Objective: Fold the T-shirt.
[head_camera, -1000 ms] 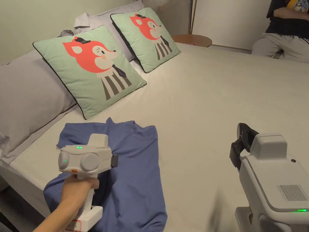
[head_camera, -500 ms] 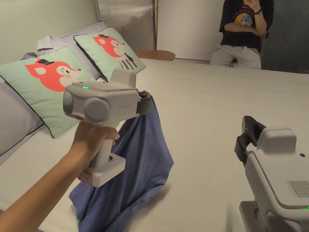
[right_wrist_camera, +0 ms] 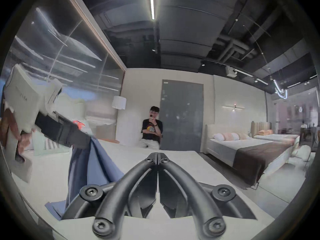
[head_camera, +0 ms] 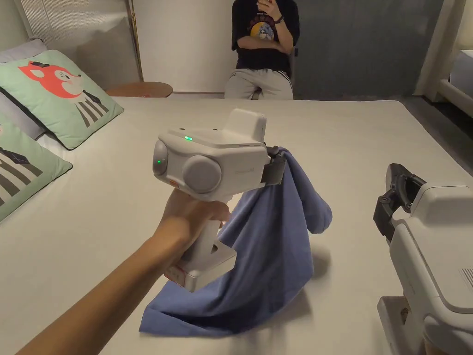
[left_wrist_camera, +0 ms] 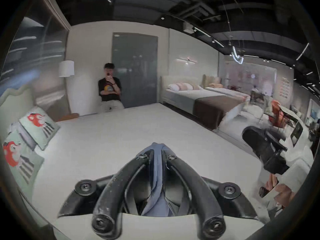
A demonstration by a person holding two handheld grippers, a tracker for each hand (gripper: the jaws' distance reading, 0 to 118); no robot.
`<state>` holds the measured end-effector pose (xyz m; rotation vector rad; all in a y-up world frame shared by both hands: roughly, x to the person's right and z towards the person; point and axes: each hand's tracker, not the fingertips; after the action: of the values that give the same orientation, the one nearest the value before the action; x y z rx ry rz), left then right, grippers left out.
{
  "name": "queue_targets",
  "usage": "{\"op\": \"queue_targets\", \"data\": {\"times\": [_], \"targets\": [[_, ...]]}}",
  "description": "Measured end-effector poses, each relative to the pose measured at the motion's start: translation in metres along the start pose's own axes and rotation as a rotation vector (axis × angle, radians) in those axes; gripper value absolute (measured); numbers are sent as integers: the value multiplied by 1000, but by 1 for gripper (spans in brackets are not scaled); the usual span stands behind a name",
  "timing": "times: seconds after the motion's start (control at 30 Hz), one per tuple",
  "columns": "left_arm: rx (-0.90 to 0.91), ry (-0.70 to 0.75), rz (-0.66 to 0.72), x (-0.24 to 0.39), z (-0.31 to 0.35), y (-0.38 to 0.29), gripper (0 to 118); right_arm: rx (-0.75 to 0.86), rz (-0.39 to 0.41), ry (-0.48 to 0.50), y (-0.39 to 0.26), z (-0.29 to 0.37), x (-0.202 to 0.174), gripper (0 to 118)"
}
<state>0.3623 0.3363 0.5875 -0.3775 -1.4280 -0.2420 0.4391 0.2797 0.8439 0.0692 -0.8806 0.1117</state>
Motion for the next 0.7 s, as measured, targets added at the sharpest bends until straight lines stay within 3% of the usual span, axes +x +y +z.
{"op": "queue_targets", "data": {"times": [0.17, 0.47, 0.57, 0.6, 0.63, 0.7], "targets": [[-200, -31, 19, 8, -68, -71, 5, -30, 0, -43, -11, 8, 19, 0], [-595, 131, -14, 1, -141, -199, 6, -93, -29, -65, -31, 11, 26, 0], [-504, 114, 51, 0, -127, -190, 8, -100, -29, -60, -32, 11, 24, 0], [-502, 122, 101, -3, -124, -184, 13, -99, -28, -60, -32, 10, 23, 0], [-490, 136, 130, -2, -115, -175, 27, -98, -28, -59, -31, 10, 22, 0], [-444, 179, 154, -1, -99, -161, 82, -94, -35, -54, -29, 9, 21, 0]]}}
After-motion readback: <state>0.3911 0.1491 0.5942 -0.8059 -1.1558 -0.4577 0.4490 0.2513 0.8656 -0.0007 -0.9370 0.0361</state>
